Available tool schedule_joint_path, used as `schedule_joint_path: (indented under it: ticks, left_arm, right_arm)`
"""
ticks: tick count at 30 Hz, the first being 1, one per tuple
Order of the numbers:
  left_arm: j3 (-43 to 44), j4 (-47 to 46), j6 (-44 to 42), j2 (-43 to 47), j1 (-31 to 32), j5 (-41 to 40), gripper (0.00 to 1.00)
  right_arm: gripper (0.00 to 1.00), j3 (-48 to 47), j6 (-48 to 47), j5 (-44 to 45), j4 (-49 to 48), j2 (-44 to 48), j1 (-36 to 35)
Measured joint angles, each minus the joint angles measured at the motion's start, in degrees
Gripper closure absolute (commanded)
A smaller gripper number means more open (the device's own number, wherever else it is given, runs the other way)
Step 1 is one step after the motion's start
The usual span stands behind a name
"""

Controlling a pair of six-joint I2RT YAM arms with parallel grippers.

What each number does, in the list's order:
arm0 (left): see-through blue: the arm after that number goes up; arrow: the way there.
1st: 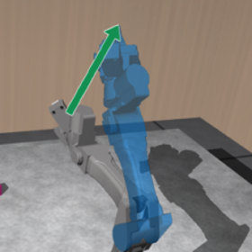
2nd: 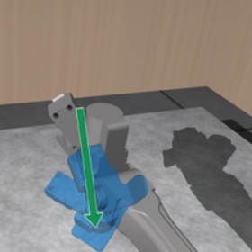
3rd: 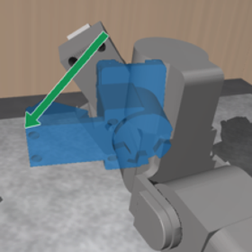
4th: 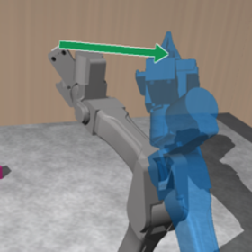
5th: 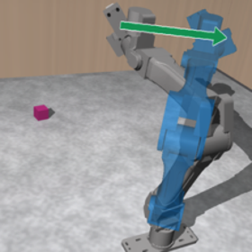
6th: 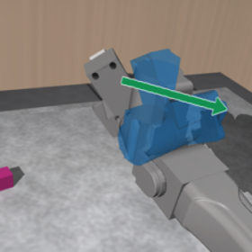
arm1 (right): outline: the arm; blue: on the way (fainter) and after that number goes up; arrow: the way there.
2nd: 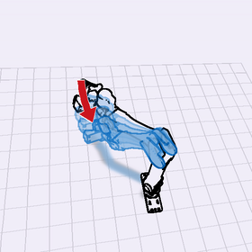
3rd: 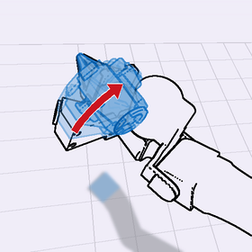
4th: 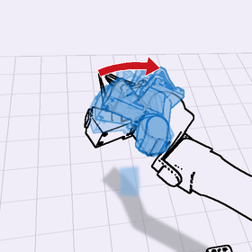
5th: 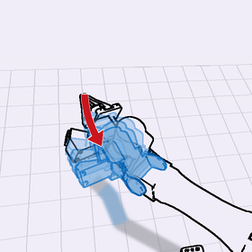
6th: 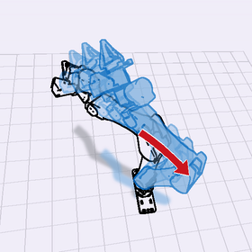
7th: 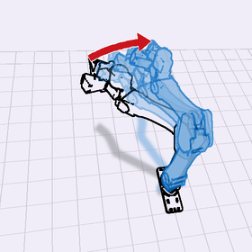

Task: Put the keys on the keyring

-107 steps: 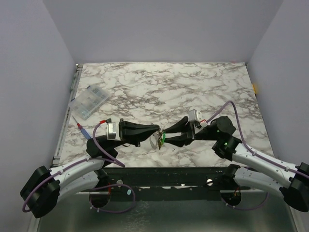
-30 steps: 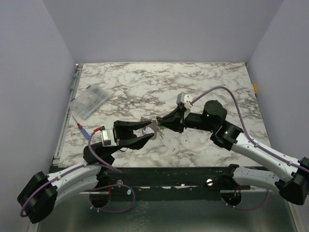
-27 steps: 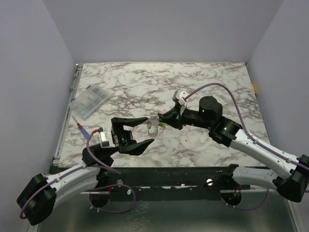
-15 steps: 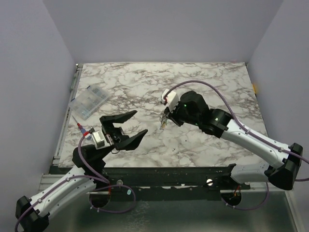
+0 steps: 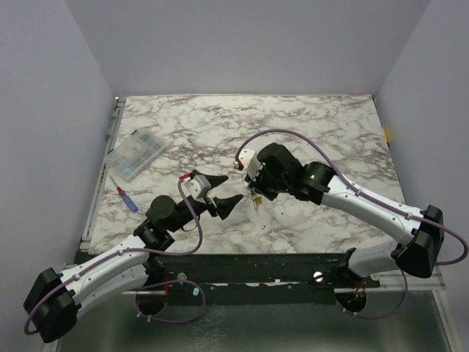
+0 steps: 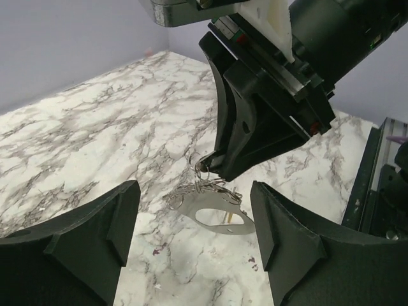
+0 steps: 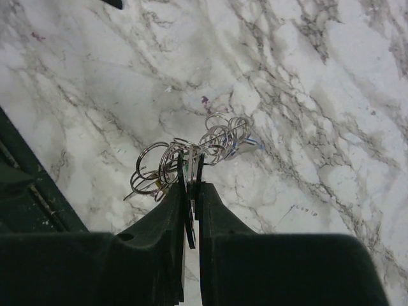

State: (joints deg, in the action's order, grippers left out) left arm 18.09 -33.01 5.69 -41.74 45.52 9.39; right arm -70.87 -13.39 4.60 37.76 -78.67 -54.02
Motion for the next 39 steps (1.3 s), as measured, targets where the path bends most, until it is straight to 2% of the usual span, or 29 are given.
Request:
schedule_joint_path:
  ticks: [4, 8, 13, 16, 17, 18, 22, 26, 28, 29, 33, 35, 36, 37, 39]
  left_arm:
    - [0.4, -1.0, -2.6, -3.8, 1.2, 0.5, 0.32]
    - [0.5, -2.1, -5.6, -7.9, 2.4, 2.1, 0.41]
    - [0.5, -7.9, -7.5, -11.6, 3.0, 6.6, 0.48]
    - [0.7, -11.5, -7.6, -13.7, 3.0, 10.9, 0.64]
    - [1.1, -12.3, -7.4, -14.6, 3.0, 12.2, 0.72]
    - [1.6, -12.9, -7.3, -15.8, 3.1, 13.6, 0.75]
    - [2.9, -13.7, -6.9, -19.2, 3.6, 17.0, 0.71]
    - [3.1, -14.7, -7.1, -20.7, 4.3, 18.9, 0.72]
    - [3.2, -15.4, -7.3, -21.4, 4.6, 20.0, 0.85]
    - [3.4, -15.8, -7.5, -21.9, 4.9, 20.7, 0.98]
    - [4.0, -16.4, -7.9, -23.8, 6.1, 22.4, 1.0]
    - [4.0, -16.5, -8.2, -24.4, 6.8, 22.5, 1.0]
    - [4.0, -16.4, -8.5, -24.5, 7.1, 22.4, 1.0]
    - [4.0, -16.4, -8.6, -24.5, 7.2, 22.2, 1.0]
    - [4.0, -16.3, -9.0, -23.9, 7.5, 21.5, 1.0]
  right_arm:
    - [0.99, -0.1, -0.4, -5.2, 2.8, 0.2, 0.0]
    - [0.99, -0.1, -1.3, -10.3, 5.2, 0.8, 0.0]
    - [0.99, 1.0, -2.3, -14.9, 6.1, 5.3, 0.0]
    - [0.99, 2.1, -2.9, -16.5, 6.2, 8.0, 0.1]
    - [0.99, 2.5, -3.0, -16.9, 6.2, 8.6, 0.1]
    - [0.99, 2.8, -3.2, -17.1, 6.2, 9.0, 0.1]
    - [0.99, 4.1, -3.3, -17.1, 6.4, 9.8, 0.6]
    - [0.99, 5.1, -3.5, -17.6, 6.6, 10.8, 0.6]
    - [0.99, 5.5, -3.8, -18.2, 6.6, 11.5, 0.6]
    - [0.99, 5.8, -4.0, -18.4, 6.6, 11.9, 0.6]
    - [0.98, 7.4, -4.8, -18.4, 7.6, 13.6, 0.6]
    - [0.84, 8.0, -4.9, -18.4, 8.0, 14.0, 0.5]
    - [0.74, 8.2, -4.9, -18.2, 8.2, 14.1, 0.5]
    - [0.59, 8.3, -4.8, -17.8, 8.1, 14.3, 0.3]
    - [0.42, 8.3, -4.4, -16.8, 7.1, 14.9, 0.1]
